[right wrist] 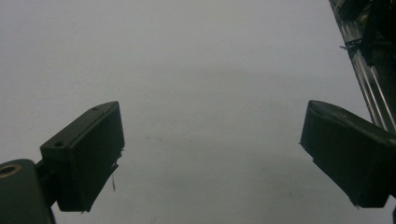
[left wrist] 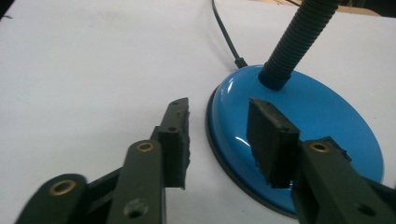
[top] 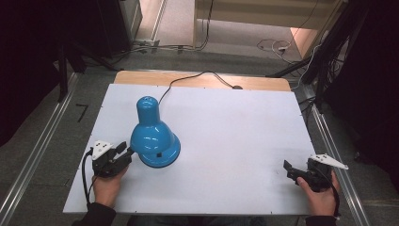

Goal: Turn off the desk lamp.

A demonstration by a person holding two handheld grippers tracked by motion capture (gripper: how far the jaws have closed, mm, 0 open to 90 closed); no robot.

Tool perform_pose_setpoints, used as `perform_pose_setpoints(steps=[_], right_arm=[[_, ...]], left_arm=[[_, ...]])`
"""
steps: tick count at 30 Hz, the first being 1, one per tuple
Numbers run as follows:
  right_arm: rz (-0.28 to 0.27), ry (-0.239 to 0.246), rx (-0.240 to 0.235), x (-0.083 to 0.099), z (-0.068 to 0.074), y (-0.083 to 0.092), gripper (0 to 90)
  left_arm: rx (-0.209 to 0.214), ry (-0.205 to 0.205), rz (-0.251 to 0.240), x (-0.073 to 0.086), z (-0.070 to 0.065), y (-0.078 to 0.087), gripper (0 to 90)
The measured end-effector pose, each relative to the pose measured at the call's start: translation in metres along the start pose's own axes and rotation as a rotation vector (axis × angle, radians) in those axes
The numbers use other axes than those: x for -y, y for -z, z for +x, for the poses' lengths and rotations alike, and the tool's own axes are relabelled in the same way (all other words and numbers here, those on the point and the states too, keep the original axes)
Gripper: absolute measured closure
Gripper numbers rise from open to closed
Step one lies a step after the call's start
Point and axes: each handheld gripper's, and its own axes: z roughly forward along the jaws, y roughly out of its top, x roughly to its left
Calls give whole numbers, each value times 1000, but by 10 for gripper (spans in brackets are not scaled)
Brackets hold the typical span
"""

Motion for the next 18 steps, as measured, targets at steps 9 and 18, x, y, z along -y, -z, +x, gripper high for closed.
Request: perform_pose_setpoints(steps=[9,18], right_arm=[[-2,-7,0,0,0,1,49],[2,-4,1,0,1,0,49]], left_arm=[[-31,-2,9,5,15,17,470],[-53,17,13,10,32,30,448]])
